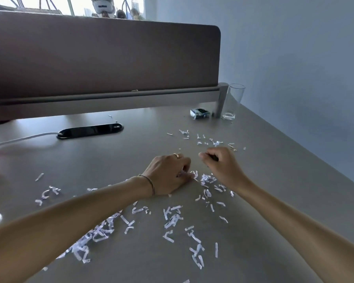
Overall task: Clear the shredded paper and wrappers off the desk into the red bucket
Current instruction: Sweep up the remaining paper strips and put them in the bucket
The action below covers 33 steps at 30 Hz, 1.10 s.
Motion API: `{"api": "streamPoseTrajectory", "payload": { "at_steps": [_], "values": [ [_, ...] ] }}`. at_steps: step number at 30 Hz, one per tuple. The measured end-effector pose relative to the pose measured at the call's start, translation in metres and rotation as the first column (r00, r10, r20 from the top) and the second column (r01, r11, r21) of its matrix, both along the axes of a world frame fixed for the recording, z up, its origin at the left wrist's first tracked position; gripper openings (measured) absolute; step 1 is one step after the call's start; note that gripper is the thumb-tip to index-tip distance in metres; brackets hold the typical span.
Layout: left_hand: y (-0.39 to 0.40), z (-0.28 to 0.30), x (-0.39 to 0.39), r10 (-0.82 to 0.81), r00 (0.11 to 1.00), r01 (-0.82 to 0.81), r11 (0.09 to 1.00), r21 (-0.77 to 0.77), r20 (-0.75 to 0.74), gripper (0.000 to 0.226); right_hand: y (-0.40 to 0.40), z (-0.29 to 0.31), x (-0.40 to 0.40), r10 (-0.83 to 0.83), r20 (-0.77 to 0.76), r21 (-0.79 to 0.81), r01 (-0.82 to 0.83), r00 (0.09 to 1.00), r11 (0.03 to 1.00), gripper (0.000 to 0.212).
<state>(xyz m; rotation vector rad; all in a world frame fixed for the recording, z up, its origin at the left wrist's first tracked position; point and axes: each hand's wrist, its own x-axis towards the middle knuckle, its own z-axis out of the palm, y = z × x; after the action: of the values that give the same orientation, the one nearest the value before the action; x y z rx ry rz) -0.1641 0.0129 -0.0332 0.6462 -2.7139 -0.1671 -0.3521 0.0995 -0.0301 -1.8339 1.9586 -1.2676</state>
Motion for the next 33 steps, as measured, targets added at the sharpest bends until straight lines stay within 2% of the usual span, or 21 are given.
{"api": "streamPoseTrajectory", "payload": {
  "at_steps": [4,7,16,20,23,26,33],
  "values": [
    [-0.007,-0.002,-0.004,0.007,0.994,0.005,0.994,-0.11,0.11,0.039,-0.006,0.004,0.016,-0.015,0.004,-0.004,0.015,1.0,1.0,0.047],
    [-0.014,0.007,0.004,0.059,0.992,-0.046,0.992,-0.116,0.113,0.048,-0.014,0.01,0.032,-0.002,0.0,-0.011,0.002,1.0,1.0,0.047],
    [-0.045,0.058,0.08,0.299,0.953,-0.302,0.95,-0.077,-0.049,0.049,-0.063,0.048,0.098,0.154,0.059,-0.079,-0.15,0.986,0.986,0.049],
    [-0.061,0.088,0.127,0.446,0.889,-0.456,0.883,-0.114,-0.104,0.052,-0.091,0.074,0.142,0.186,0.015,-0.114,-0.184,0.982,0.976,0.048],
    [-0.069,0.111,0.166,0.529,0.832,-0.545,0.836,-0.067,-0.17,0.049,-0.108,0.098,0.181,0.247,-0.001,-0.143,-0.244,0.969,0.959,0.045],
    [-0.074,0.137,0.208,0.572,0.781,-0.597,0.801,-0.031,-0.25,0.046,-0.125,0.12,0.219,0.319,0.032,-0.173,-0.309,0.947,0.935,0.041],
    [-0.085,0.194,0.306,0.64,0.698,-0.697,0.71,-0.102,-0.321,0.054,-0.159,0.165,0.311,0.453,0.042,-0.214,-0.435,0.89,0.874,0.048]
  ]
}}
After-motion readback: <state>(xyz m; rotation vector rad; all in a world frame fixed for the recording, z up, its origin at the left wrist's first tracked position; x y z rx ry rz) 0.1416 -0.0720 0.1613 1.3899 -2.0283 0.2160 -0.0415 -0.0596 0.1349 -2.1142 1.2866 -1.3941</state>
